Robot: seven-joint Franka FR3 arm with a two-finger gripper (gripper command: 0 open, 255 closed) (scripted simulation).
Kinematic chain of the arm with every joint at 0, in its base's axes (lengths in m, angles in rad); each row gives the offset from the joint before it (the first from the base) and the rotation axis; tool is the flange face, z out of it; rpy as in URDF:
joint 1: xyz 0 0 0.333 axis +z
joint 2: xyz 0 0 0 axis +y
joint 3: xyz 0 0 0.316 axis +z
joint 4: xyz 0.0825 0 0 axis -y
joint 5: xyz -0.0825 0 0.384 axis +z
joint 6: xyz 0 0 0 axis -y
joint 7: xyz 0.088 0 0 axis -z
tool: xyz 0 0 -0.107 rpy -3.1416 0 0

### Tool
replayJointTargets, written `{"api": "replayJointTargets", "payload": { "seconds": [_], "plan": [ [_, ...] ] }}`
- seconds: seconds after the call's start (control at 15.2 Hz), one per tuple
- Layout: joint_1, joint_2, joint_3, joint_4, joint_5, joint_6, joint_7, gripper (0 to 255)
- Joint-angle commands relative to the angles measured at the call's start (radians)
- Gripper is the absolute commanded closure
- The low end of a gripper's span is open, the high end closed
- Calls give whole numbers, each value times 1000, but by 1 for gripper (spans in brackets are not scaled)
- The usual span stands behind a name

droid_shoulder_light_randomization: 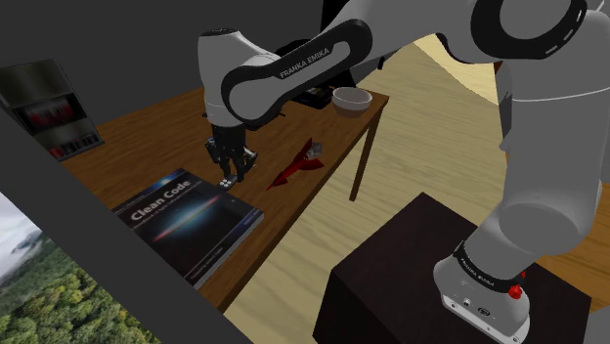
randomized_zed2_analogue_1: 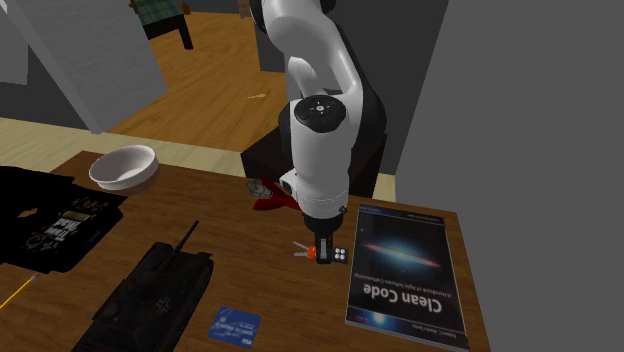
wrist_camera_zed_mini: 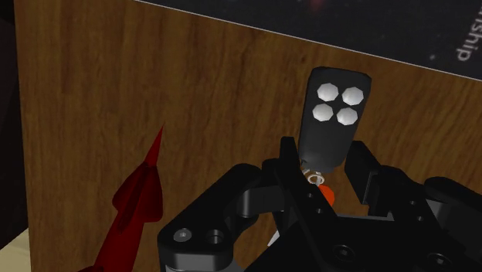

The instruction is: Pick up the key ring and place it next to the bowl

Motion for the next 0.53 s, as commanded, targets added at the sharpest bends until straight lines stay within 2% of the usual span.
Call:
{"api": "replayJointTargets", "payload": {
  "seconds": [0.0, 0.46],
  "plan": [
    [0, 0, 0, 0, 0, 0, 0, 255],
    [-2, -7, 3, 4, 5, -10, -3, 255]
  ]
}}
